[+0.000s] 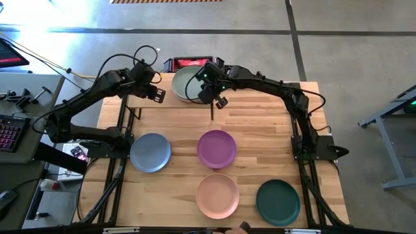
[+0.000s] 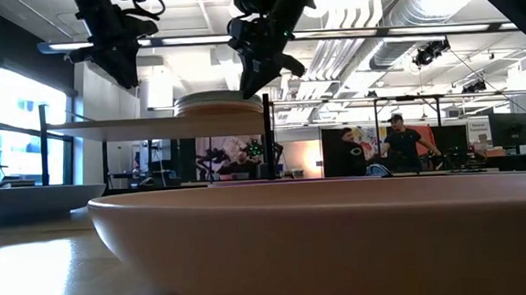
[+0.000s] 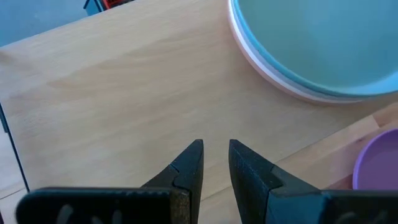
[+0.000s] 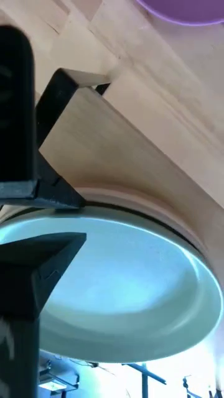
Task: Place and stack plates onto a shelf
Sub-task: Stack the light green plate on top of the white plate on the shelf, then put the blue plate on the shelf
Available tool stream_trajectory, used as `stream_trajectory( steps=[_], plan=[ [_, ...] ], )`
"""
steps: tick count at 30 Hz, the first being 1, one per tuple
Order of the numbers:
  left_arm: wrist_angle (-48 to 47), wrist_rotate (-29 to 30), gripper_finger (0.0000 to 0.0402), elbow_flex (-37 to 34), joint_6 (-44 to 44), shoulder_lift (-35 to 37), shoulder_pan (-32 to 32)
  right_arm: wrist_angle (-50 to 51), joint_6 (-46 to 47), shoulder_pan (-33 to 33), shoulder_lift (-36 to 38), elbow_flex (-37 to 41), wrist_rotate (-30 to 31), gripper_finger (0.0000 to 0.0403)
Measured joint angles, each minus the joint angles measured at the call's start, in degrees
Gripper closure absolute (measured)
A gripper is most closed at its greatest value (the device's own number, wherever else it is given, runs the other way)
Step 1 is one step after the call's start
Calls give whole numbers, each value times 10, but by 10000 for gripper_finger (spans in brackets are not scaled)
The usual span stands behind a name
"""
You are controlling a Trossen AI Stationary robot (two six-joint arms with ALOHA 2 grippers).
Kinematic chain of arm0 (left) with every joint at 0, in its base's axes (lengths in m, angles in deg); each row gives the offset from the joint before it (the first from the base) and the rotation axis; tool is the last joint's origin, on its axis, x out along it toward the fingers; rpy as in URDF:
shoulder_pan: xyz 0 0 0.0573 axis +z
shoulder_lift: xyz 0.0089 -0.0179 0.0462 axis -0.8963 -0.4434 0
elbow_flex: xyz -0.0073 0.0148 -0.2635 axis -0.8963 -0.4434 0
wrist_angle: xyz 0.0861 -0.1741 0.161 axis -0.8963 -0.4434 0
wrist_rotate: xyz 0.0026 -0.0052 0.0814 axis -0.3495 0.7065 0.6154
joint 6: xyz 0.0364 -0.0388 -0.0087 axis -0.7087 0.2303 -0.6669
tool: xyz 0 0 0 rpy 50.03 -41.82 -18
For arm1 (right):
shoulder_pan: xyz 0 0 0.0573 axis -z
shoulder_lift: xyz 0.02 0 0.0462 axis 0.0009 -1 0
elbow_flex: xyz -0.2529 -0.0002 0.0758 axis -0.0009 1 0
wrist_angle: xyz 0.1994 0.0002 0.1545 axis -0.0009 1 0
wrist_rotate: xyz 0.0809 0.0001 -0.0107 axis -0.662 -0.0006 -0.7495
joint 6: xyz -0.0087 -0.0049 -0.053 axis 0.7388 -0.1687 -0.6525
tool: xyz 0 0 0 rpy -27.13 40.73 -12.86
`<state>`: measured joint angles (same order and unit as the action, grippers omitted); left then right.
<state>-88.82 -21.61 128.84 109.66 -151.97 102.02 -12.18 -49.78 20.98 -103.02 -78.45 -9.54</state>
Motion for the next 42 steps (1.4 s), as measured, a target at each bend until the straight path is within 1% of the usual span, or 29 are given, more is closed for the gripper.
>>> stream_trajectory(
  steps=[5,11,13,19,21,26,29,34,39,42],
  plan=[
    [0,0,337,0,0,0,0,0,4,-4,0,0,-9,352],
    [0,0,337,0,-18,0,0,2,15,-5,2,-1,-1,352],
    [0,0,337,0,-18,0,0,17,15,-5,5,-4,0,352],
    [0,-4,337,0,-19,0,0,57,45,-6,6,-48,0,352],
    [-1,-24,337,0,-18,0,0,74,69,-6,6,-70,0,352],
    [-27,-104,337,0,-1,0,-6,131,146,-6,7,-129,0,352],
    [-58,-124,337,-2,0,0,-27,177,195,-6,7,-160,0,352],
    [-79,-127,337,-36,42,0,-80,231,260,-6,27,-144,3,352],
    [-78,-132,337,-78,102,0,-136,290,328,-6,30,-143,2,352],
    [-80,-139,337,-93,130,0,-168,304,376,-9,30,-143,2,352]
  ],
)
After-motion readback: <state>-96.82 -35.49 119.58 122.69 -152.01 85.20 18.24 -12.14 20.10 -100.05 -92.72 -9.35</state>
